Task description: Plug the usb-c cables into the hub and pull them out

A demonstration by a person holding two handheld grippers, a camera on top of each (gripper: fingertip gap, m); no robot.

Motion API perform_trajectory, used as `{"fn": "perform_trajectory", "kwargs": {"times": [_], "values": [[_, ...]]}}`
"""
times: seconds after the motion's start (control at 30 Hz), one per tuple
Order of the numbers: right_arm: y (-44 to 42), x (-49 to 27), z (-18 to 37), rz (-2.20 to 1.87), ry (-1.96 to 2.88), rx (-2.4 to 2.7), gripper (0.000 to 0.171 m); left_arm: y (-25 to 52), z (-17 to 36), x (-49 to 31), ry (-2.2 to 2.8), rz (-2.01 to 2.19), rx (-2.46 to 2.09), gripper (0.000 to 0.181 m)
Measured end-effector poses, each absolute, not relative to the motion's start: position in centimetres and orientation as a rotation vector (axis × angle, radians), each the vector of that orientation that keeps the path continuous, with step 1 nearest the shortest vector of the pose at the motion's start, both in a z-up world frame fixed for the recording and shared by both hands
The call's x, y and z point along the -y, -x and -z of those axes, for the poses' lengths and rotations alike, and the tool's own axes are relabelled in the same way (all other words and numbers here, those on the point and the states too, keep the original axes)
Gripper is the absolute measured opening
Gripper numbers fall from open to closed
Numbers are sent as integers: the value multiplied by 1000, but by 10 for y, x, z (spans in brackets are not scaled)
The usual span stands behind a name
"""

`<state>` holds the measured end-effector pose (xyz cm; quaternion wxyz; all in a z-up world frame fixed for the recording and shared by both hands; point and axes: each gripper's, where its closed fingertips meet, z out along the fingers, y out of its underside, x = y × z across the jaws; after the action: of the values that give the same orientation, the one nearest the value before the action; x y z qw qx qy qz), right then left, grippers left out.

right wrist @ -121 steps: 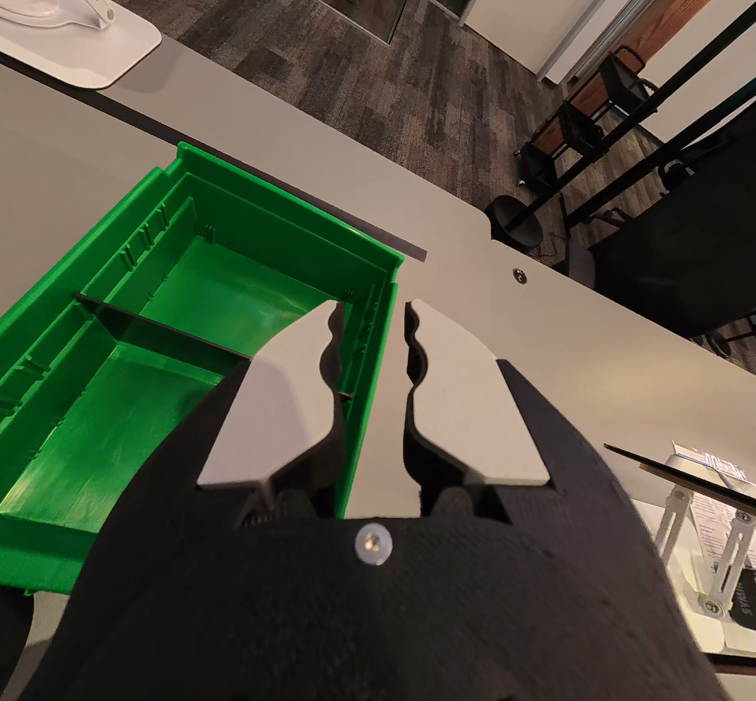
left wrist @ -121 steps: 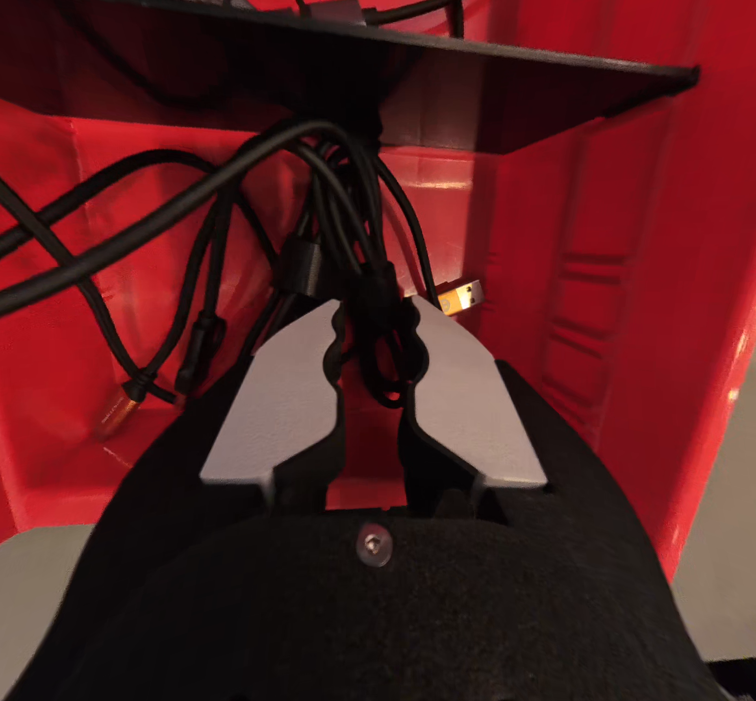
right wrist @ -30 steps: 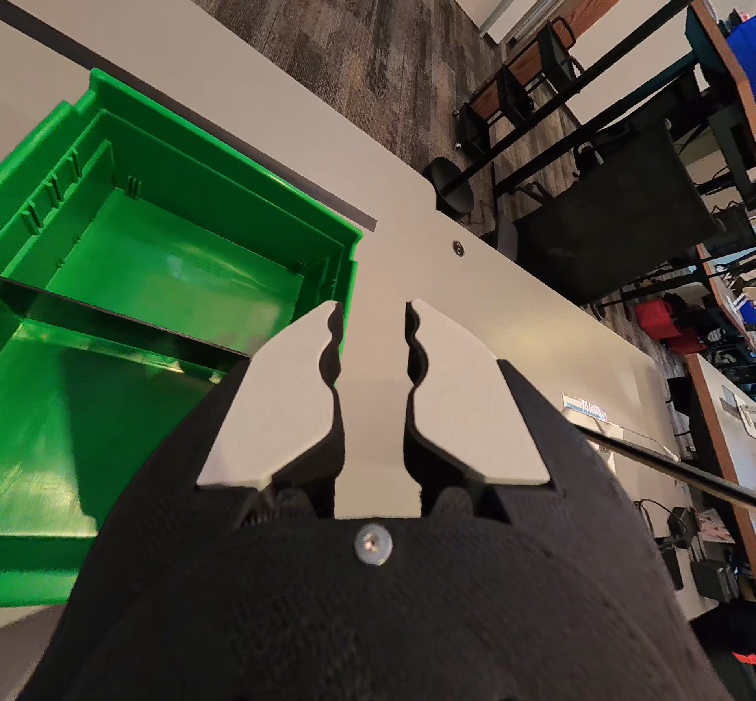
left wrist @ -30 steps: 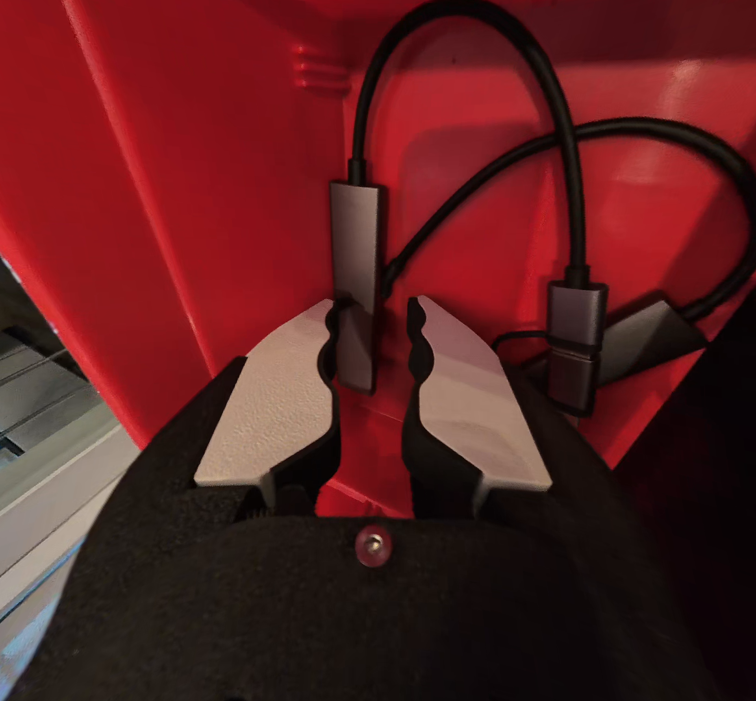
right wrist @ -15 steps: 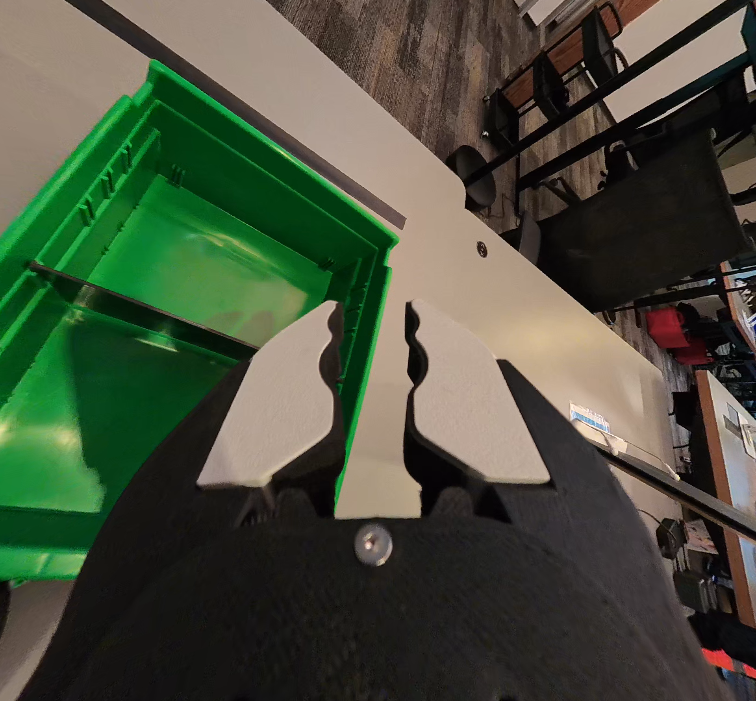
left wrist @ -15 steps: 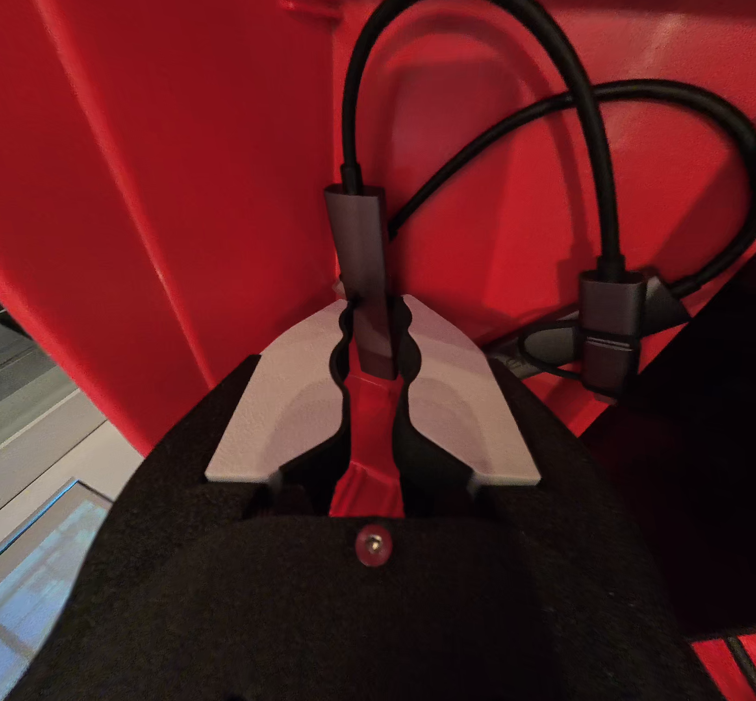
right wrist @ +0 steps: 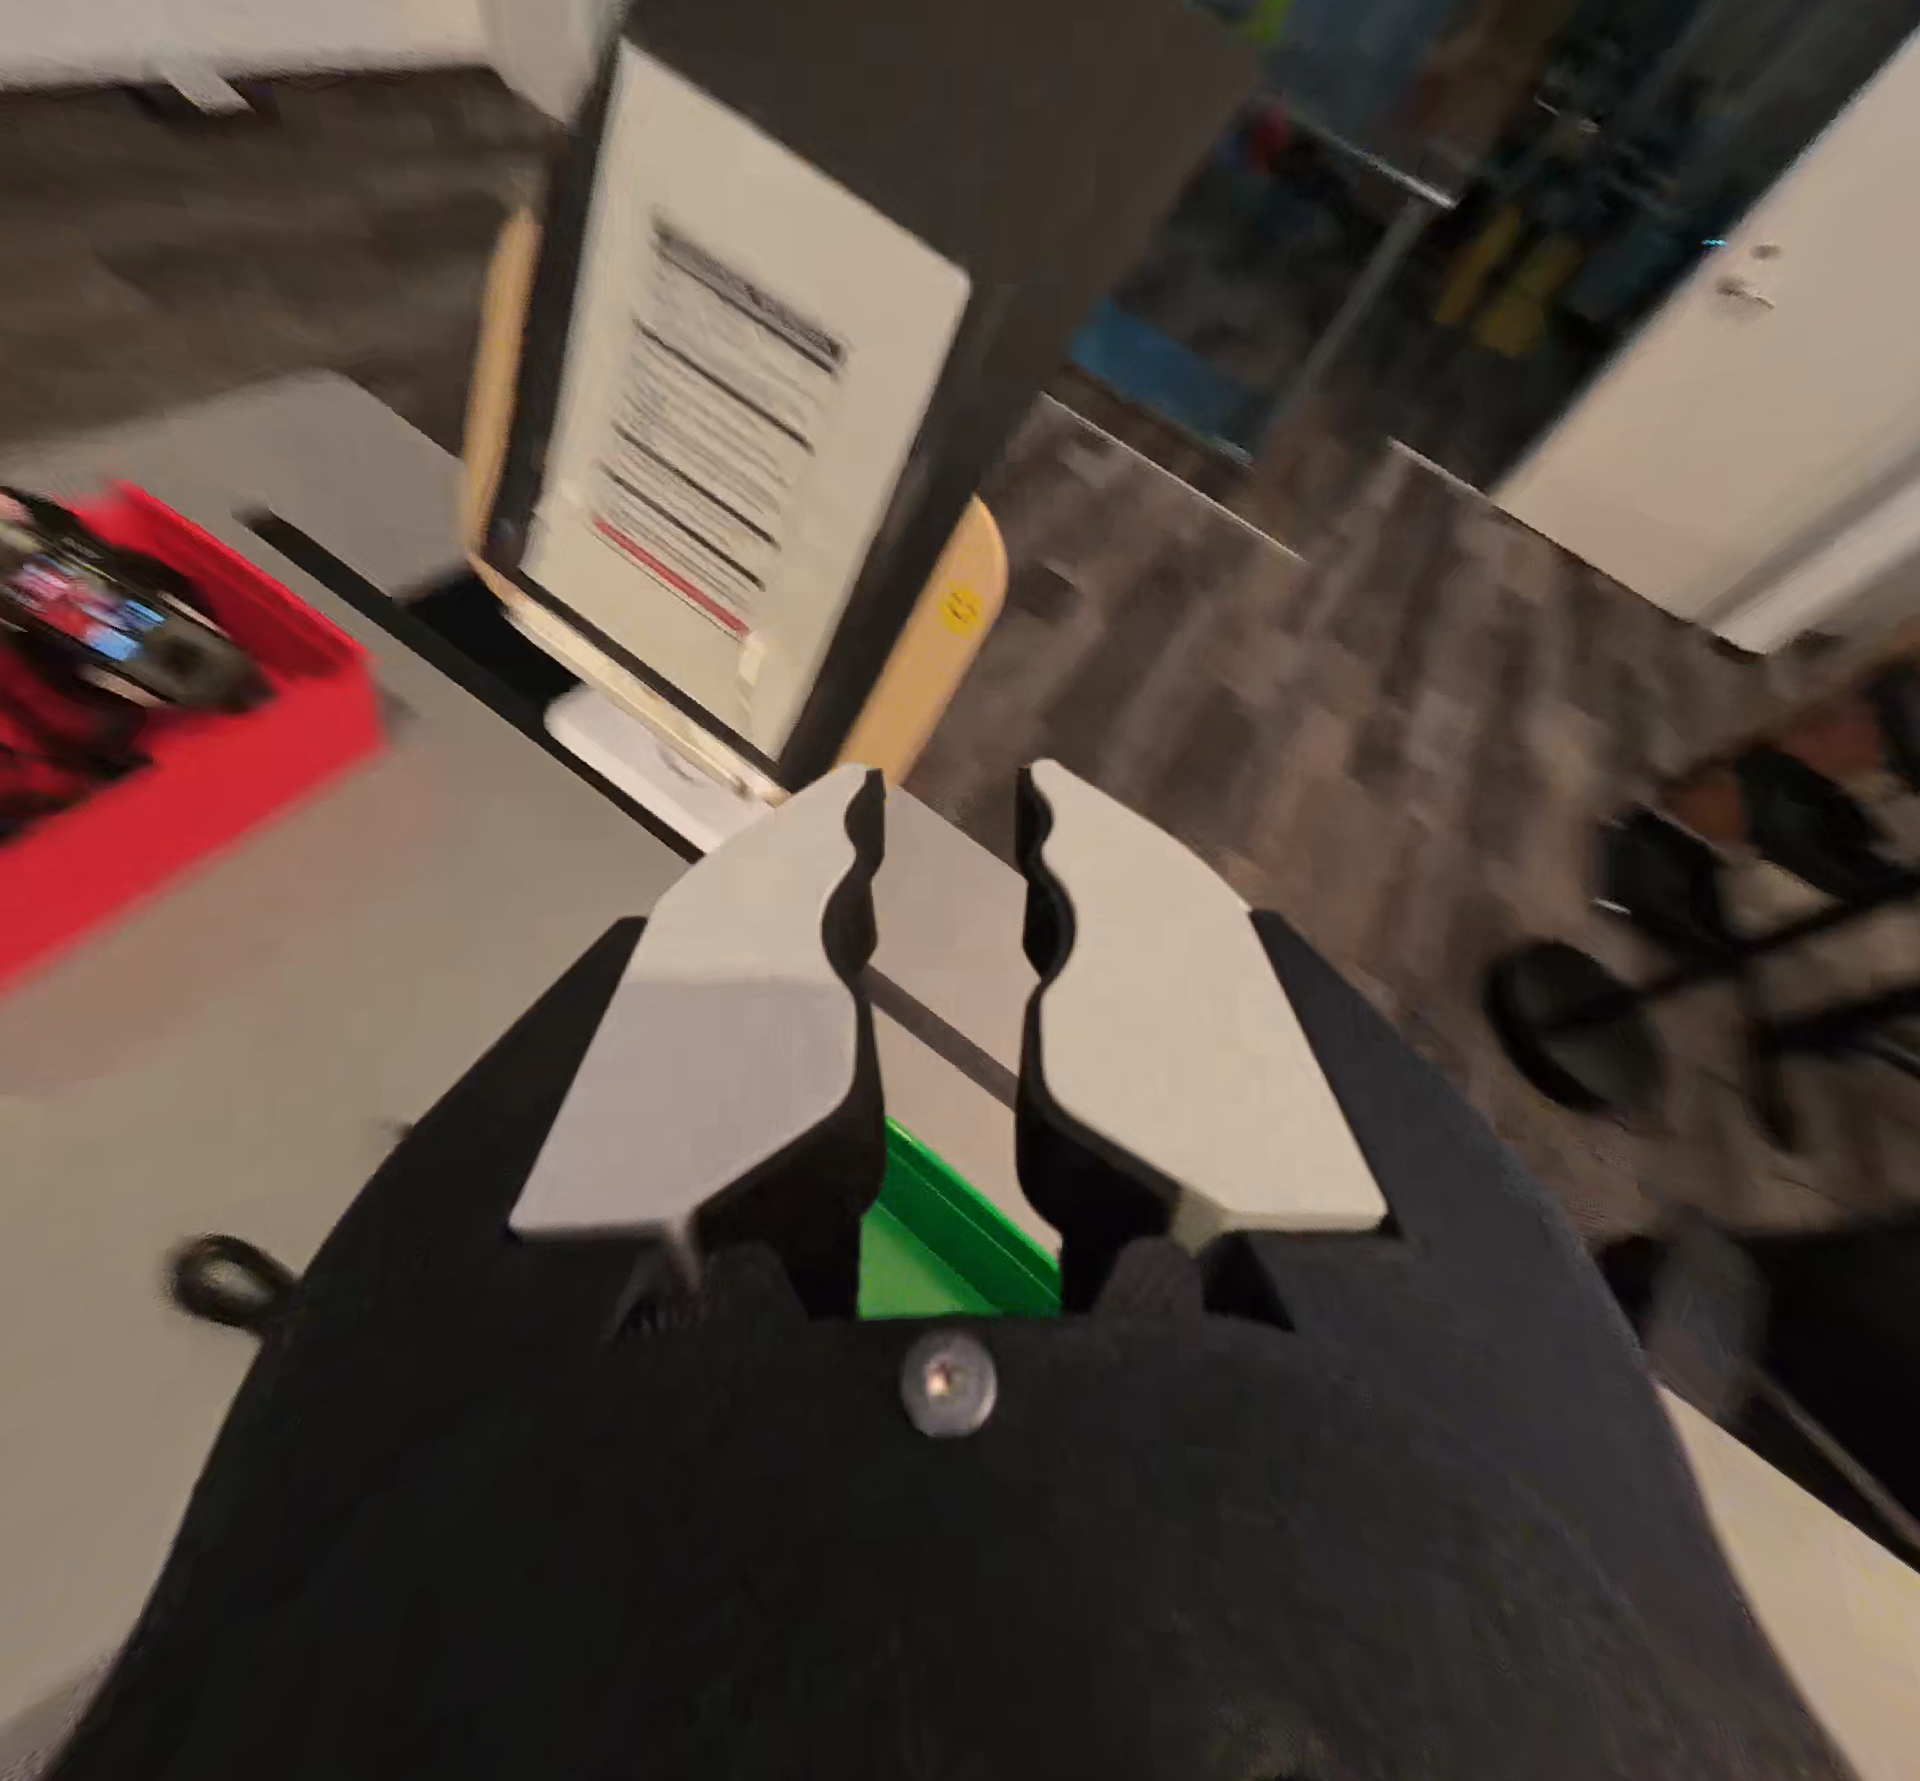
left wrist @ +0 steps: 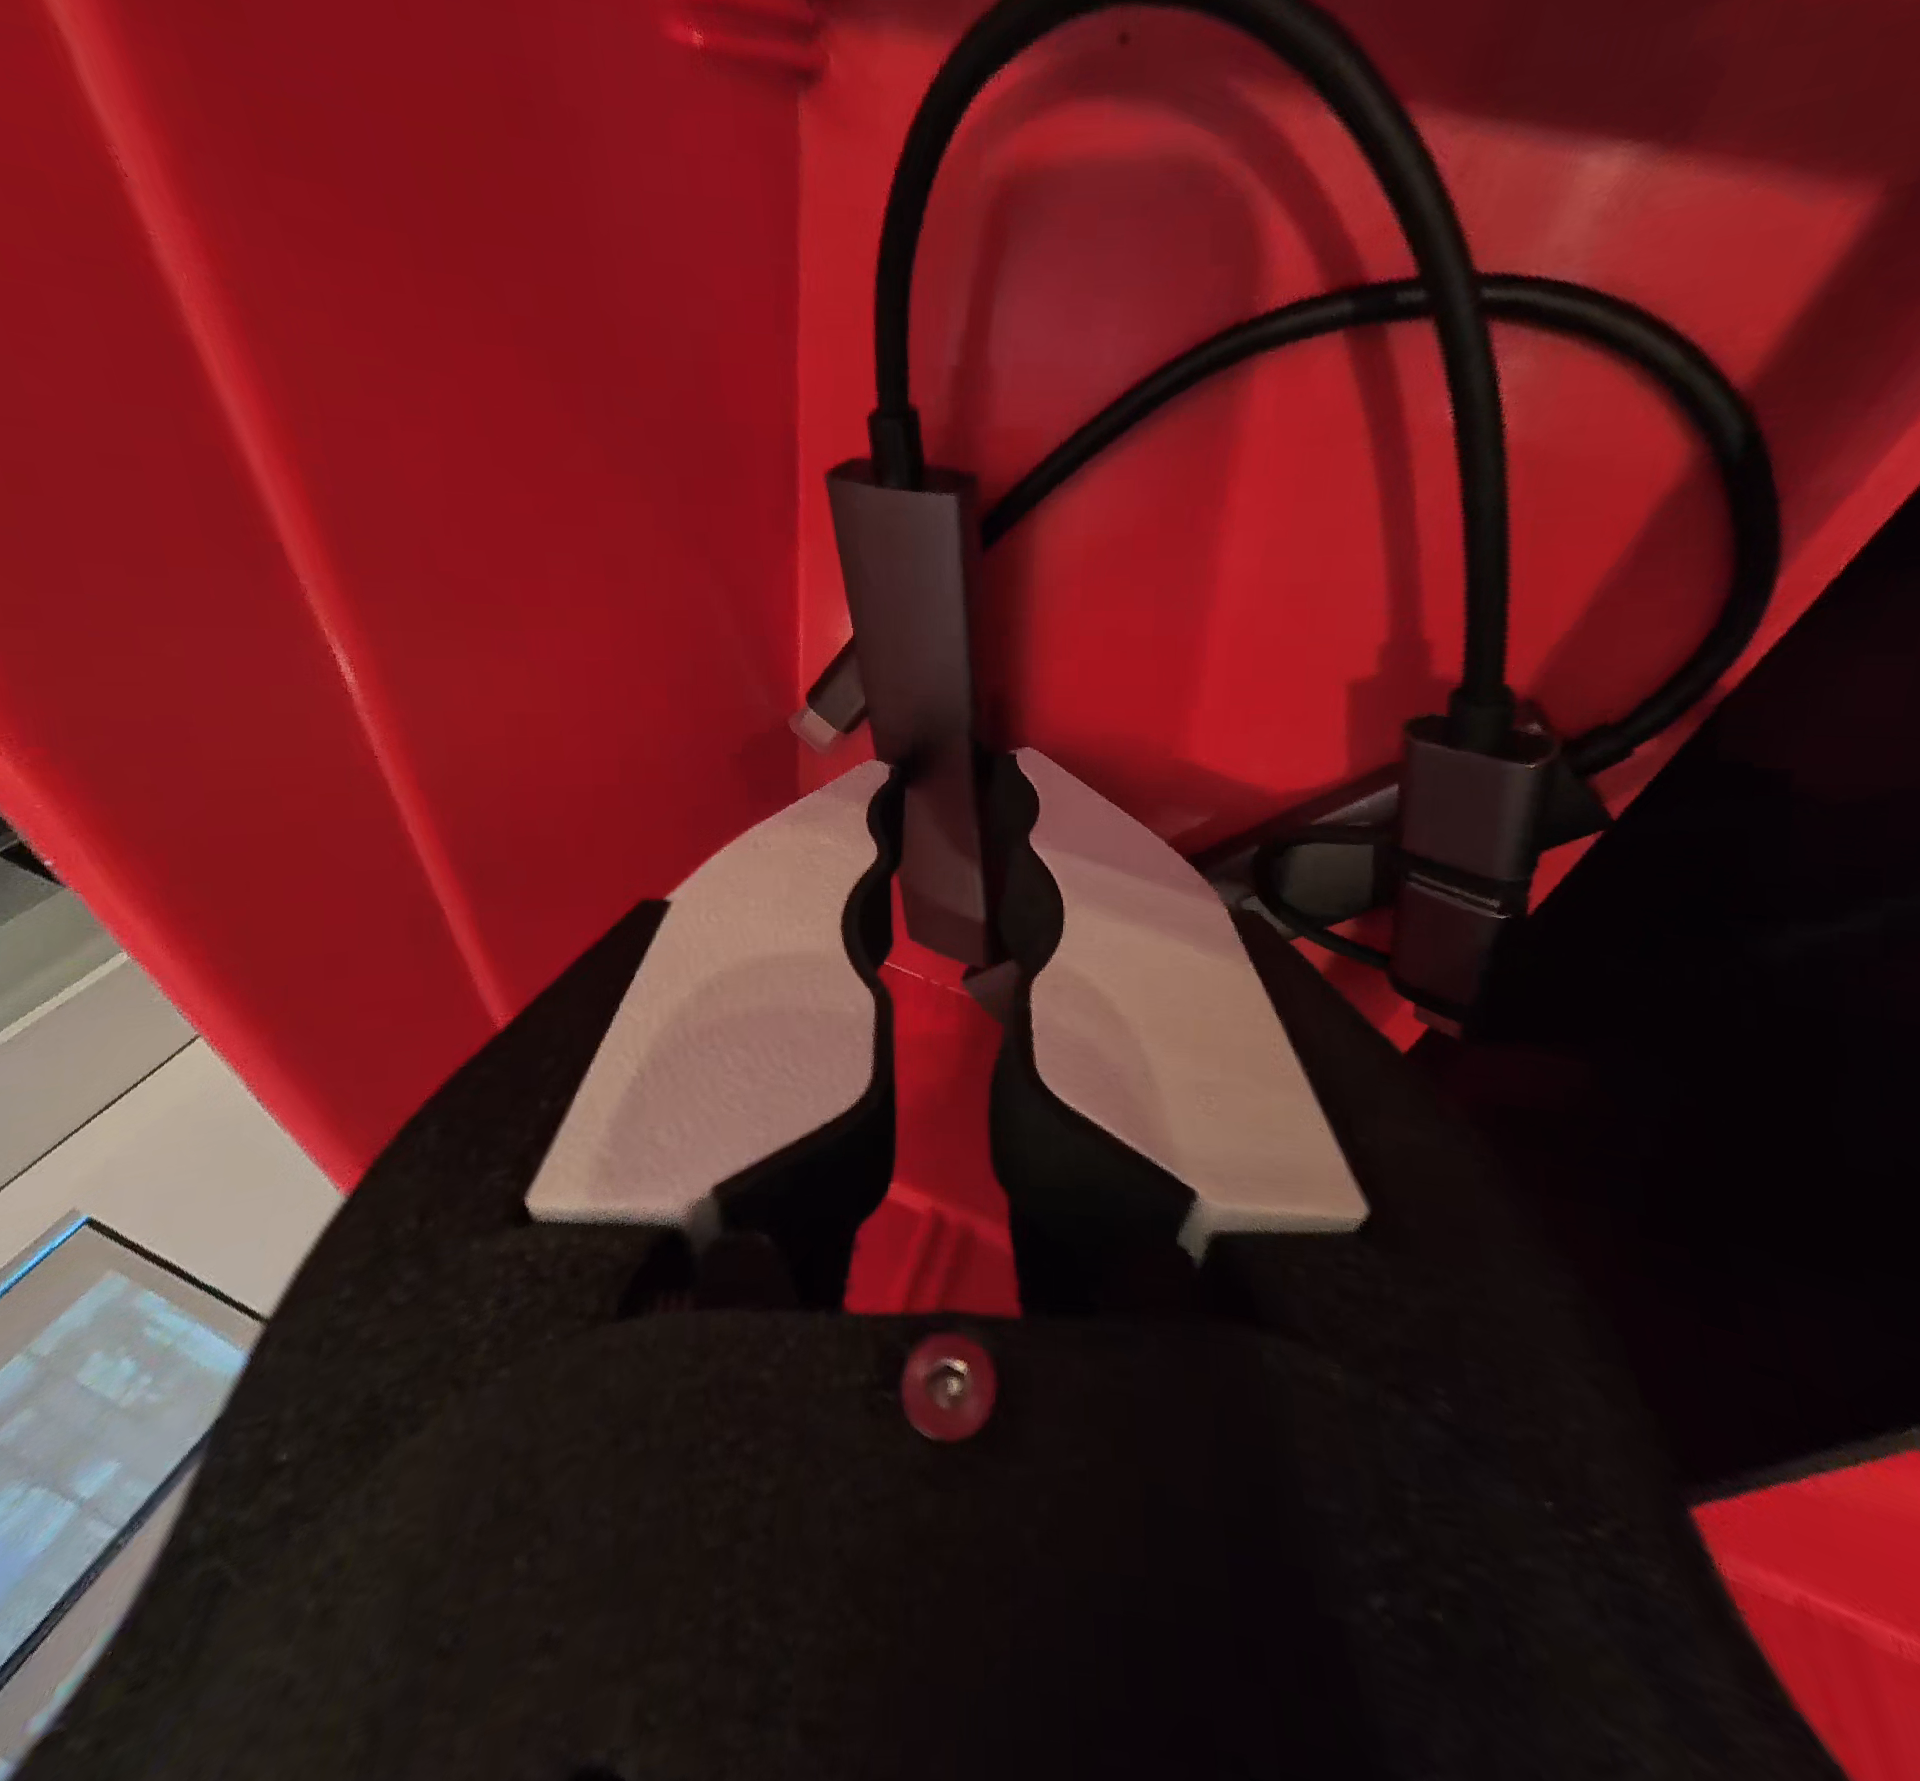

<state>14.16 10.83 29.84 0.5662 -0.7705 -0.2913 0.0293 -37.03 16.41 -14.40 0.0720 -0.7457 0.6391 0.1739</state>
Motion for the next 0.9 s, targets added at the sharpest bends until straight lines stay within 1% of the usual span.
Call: {"fn": "perform_trajectory", "kwargs": {"times": [0.03,0.13,0.23,0.43,0.53,0.6,0.67,0.73,0.8,0.9], "values": [[-139,-108,-307,-125,1796,673,24,370,144,-164,2244,-527,-1919,15],[-144,-110,-317,-144,1739,636,23,370,144,-164,2222,-540,-1922,15],[-148,-110,-310,-185,1738,592,22,370,144,-164,2235,-529,-1890,15],[-134,-137,-269,-365,1742,535,22,370,145,-164,2201,-541,-1888,15],[-146,-144,-253,-443,1746,434,21,370,145,-164,2221,-535,-1869,15],[-160,-144,-251,-500,1713,364,20,369,145,-163,2221,-550,-1873,15],[-178,-145,-252,-563,1682,247,14,367,145,-162,2203,-573,-1890,15],[-184,-143,-267,-658,1562,205,11,367,145,-162,2180,-598,-1900,15],[-188,-144,-274,-644,1505,173,4,366,145,-163,2179,-594,-1891,15],[-187,-150,-257,-462,1603,251,3,365,145,-163,2195,-538,-1863,15]]}}
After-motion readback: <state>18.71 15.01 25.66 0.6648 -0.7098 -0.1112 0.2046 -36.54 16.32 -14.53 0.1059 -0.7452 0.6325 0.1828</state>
